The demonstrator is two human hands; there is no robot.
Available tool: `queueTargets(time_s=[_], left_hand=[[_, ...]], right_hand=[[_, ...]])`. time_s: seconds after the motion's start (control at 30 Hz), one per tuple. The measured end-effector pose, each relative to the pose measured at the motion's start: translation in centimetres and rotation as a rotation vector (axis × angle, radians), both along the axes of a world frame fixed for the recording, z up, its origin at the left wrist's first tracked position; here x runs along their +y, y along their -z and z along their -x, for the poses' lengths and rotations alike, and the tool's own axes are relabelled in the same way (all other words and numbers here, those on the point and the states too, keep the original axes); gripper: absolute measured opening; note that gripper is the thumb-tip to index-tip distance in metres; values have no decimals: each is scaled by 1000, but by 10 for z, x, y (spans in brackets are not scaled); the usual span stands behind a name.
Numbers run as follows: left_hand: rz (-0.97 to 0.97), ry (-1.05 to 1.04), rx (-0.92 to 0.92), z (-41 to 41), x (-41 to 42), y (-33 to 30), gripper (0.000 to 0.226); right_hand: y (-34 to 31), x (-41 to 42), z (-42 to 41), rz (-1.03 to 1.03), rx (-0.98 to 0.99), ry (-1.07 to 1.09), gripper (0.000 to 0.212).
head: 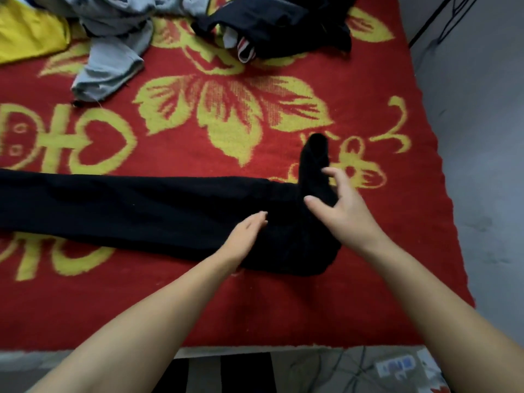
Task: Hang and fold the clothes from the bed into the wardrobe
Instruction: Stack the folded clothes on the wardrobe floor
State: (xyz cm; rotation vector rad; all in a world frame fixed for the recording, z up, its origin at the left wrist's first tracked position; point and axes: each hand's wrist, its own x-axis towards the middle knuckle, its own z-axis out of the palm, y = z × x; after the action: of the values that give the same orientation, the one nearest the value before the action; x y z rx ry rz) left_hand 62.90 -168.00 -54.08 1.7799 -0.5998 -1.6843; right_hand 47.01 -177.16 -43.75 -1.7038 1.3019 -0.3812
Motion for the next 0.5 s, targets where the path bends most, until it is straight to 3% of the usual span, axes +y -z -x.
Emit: queueTargets(time_s=[0.07,0.1,0.17,0.3,0.4,0.5], left_hand=[[23,-258,388,-37,0,-26,49],[52,-314,499,-61,4,-32,56],[100,-295,520,-107,18,-38,57],[127,-244,50,-156,39,-20,15],[81,-200,-300,-171,35,4,39],[20,-8,-698,-168,36,18,75]], right_hand=[[5,32,-57,69,45,-120,43],[11,50,-84,72,62,-162,44],[25,85,-134,-6,64,-231,49],[59,125,-186,-166,105,-484,54],[76,126,-175,190,178,-439,45],[94,101,-137,425,460,-318,60]])
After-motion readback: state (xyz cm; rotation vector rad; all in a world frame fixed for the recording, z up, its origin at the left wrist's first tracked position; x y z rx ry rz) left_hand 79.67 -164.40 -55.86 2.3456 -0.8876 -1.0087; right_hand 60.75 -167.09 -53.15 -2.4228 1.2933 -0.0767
